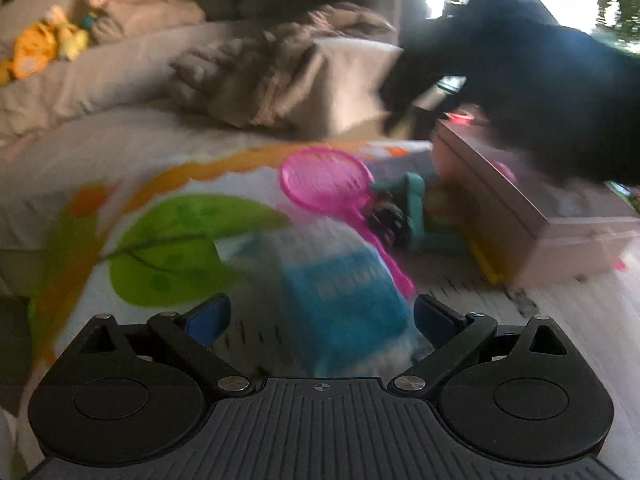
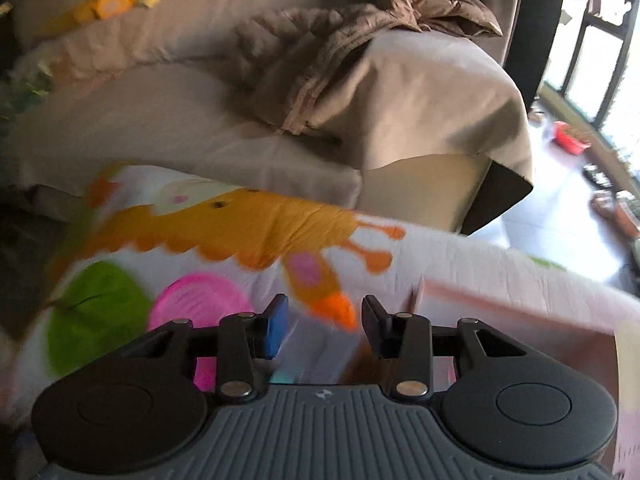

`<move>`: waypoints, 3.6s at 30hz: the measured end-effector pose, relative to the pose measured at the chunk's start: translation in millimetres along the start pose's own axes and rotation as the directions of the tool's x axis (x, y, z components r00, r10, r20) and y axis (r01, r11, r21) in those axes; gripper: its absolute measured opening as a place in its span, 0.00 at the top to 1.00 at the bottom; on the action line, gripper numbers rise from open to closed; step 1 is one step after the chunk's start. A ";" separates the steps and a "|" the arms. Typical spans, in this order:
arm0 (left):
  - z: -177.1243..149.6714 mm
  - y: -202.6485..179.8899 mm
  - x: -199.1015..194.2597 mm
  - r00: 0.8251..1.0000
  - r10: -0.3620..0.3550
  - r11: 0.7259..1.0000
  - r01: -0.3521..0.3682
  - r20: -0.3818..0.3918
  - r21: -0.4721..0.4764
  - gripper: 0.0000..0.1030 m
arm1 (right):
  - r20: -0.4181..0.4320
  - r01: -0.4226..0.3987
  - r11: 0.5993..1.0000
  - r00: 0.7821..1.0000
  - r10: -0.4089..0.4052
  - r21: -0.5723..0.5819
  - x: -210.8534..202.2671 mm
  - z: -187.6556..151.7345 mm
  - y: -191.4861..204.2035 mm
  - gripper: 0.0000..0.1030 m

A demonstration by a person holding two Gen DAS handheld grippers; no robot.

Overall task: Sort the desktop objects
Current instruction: 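Carry the pink pig toy into the pink box and open the left gripper, then grasp the pink Hello Kitty toy with the left gripper, then grasp the yellow toy brick with the right gripper while the left gripper lifts the Hello Kitty toy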

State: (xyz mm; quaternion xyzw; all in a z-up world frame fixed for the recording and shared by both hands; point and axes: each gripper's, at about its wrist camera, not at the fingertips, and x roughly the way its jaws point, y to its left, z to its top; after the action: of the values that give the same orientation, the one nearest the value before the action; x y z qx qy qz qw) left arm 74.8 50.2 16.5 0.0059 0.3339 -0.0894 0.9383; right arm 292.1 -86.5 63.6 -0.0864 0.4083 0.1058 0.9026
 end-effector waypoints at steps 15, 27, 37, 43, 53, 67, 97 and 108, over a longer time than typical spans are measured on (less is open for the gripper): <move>-24.0 11.0 -30.2 0.992 -0.125 0.991 0.124 -0.019 -0.057 0.01 | -0.229 -0.107 0.994 0.967 0.113 0.039 8.5 -31.5 16.7 0.60; -45.7 -13.9 -59.7 0.987 -0.144 0.989 0.146 -0.073 0.025 0.00 | -0.130 -0.338 0.939 0.930 0.343 0.058 -114.0 -146.0 -1.7 0.51; -41.3 -62.6 -70.6 0.984 -0.169 0.970 0.177 -0.060 0.166 0.00 | -0.016 -0.113 0.993 0.993 0.113 -0.034 -146.1 -234.0 -45.0 0.53; -41.1 -77.3 -47.8 0.996 -0.046 0.975 0.062 -0.080 0.214 0.00 | 0.068 0.016 0.999 0.998 -0.018 0.028 -163.1 -258.2 -74.5 0.52; -21.7 -56.4 -29.9 0.990 0.139 0.962 -0.129 -0.023 0.241 0.00 | 0.139 -0.039 0.997 0.990 0.030 0.063 -168.1 -287.6 -67.1 0.11; -11.8 -105.1 -34.3 0.994 -0.101 0.982 0.107 -0.041 0.156 0.01 | 0.179 -0.003 0.983 0.983 -0.031 0.184 -168.5 -298.4 -93.3 0.04; -61.6 -94.3 -52.6 0.964 -0.228 0.951 0.250 -0.134 0.183 0.19 | 0.222 0.212 0.973 0.948 -0.227 0.089 -93.6 -179.6 -114.7 0.48; -57.0 -100.5 -46.1 0.955 -0.273 0.947 0.288 -0.114 0.145 0.08 | 0.308 0.091 0.993 0.945 -0.112 0.080 -157.4 -216.3 -99.2 0.23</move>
State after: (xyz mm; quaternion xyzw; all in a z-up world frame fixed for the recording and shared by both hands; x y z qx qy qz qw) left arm -13.2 -37.1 6.1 0.0378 0.3659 -0.2482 0.8961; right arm 61.1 -253.3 48.4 -0.0602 0.2590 0.0582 0.9622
